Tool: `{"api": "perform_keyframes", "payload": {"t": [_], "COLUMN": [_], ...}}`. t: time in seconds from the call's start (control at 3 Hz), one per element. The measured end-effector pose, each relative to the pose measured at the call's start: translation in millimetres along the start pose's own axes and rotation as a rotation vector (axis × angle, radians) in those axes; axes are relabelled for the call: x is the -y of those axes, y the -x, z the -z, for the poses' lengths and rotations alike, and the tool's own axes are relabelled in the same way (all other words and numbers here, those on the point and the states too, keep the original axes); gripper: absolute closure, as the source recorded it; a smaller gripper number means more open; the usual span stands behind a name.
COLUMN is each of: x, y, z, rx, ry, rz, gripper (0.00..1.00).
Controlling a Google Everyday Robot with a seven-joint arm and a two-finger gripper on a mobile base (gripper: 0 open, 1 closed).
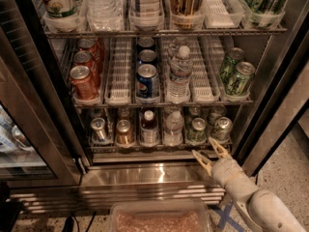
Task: Pick green can from bottom shelf of fridge
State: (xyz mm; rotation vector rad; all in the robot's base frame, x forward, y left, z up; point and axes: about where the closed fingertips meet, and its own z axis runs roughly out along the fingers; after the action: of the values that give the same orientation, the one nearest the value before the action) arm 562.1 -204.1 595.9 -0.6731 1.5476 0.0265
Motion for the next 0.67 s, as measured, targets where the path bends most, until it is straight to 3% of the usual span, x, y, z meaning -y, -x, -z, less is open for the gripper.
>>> {"api": "perform_keyframes", "payload": {"t": [0.67], "x": [7.4], "y": [-0.7], "z": [-24.0], "rx": [0.036], "ry": [-0.114], "rz": [-0.003], "gripper": [0.42]}}
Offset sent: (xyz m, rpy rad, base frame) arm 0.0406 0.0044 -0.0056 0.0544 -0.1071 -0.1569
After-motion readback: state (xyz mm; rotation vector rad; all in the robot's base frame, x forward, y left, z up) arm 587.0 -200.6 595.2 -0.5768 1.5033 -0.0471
